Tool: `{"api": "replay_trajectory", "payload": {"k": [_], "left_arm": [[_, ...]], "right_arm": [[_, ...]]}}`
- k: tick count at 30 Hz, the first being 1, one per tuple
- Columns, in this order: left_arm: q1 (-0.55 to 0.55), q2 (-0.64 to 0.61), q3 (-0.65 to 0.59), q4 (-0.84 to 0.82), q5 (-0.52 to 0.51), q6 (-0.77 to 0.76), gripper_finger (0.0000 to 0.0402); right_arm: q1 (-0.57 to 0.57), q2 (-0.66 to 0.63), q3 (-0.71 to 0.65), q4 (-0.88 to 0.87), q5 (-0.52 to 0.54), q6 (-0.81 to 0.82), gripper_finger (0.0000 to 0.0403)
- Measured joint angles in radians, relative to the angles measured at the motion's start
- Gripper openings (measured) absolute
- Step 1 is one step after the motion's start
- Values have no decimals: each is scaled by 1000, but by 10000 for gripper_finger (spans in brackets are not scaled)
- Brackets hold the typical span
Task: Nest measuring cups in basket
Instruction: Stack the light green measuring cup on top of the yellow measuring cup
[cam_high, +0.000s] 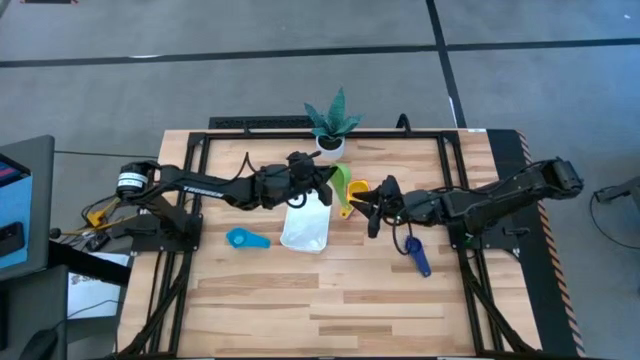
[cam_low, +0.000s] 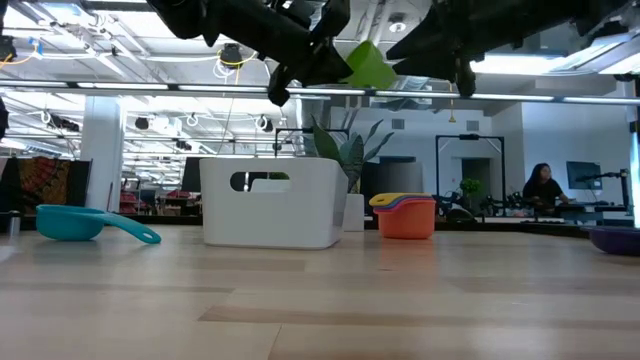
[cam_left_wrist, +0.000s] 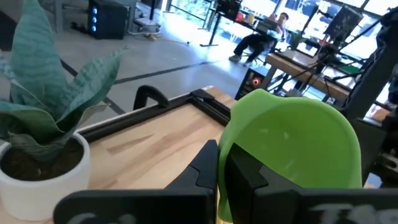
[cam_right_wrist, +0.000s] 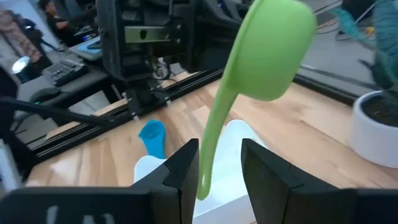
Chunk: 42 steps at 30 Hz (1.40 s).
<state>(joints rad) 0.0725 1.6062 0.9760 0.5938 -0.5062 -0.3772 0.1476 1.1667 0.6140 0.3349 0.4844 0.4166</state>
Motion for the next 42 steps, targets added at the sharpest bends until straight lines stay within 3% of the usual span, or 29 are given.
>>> {"api": "replay_trajectory", "payload": {"k": [9, 26, 30, 36, 42], "left_arm": [[2, 0, 0, 8, -5, -14, 0], [13, -2, 0, 61, 17, 19, 0], [14, -2, 0, 64, 46, 28, 0], [15, -2, 0, 62, 38, 25, 6], [12, -2, 0, 62, 48, -8, 45]], "right_arm": [[-48, 0, 0, 6, -103, -18, 145], [-89, 0, 0, 18, -177, -75, 129], [-96, 0, 0, 17, -181, -57, 103], [-94, 0, 0, 18, -184, 27, 15], [-51, 0, 0, 11, -120, 105, 15]]}}
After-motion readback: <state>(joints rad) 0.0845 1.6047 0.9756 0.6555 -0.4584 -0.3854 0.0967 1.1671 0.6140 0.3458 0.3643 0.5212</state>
